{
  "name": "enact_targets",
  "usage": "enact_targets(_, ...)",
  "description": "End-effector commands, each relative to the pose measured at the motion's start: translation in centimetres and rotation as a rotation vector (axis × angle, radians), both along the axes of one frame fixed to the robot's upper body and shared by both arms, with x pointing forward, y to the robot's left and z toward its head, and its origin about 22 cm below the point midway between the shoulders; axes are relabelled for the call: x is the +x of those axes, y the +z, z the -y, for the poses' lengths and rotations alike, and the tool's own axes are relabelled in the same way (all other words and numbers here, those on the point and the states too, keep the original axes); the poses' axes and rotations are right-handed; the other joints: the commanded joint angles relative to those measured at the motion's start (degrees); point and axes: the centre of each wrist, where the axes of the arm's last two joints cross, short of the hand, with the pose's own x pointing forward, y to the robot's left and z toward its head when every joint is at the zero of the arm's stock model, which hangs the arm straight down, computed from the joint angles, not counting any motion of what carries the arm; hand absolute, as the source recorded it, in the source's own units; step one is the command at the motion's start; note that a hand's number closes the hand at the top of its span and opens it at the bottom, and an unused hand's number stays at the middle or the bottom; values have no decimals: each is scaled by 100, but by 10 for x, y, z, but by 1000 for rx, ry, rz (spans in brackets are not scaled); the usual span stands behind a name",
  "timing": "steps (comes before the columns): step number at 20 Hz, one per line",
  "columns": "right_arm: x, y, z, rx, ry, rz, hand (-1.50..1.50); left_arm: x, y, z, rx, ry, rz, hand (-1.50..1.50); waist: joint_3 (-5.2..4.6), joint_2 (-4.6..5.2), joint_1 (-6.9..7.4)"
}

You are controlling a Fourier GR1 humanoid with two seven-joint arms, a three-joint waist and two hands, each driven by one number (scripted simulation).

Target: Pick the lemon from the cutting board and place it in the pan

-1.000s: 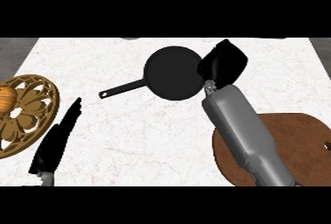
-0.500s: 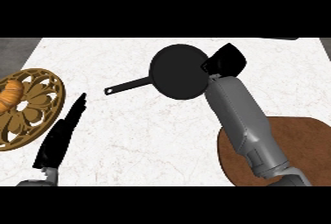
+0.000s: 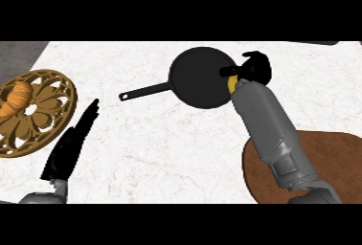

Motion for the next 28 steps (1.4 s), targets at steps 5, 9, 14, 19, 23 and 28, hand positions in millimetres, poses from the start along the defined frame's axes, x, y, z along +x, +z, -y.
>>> enact_targets(5,1,0,2,-23,-180,382,-150,2,3,3,8,-6,6,0,-9,-37,-19)
enact_targets(9,3,2,4,2,-314,497,-150,-1,-4,0,-14,14,-10,0,-20,-88,-118)
enact_targets(14,-6,-28,22,-20,-504,559,-150,-10,-11,-17,13,35,-26,0,-22,-148,-244)
enact_targets(19,-18,-44,23,-42,-519,600,-150,-11,-20,-18,0,88,-59,0,-27,-257,-458)
enact_targets(23,-48,-74,22,-75,-442,605,-150,-16,-14,-34,-12,107,-71,0,-32,-350,-680)
enact_targets(28,-95,-108,34,-83,-431,585,-150,-31,-22,-42,1,153,-65,0,-40,-392,-855)
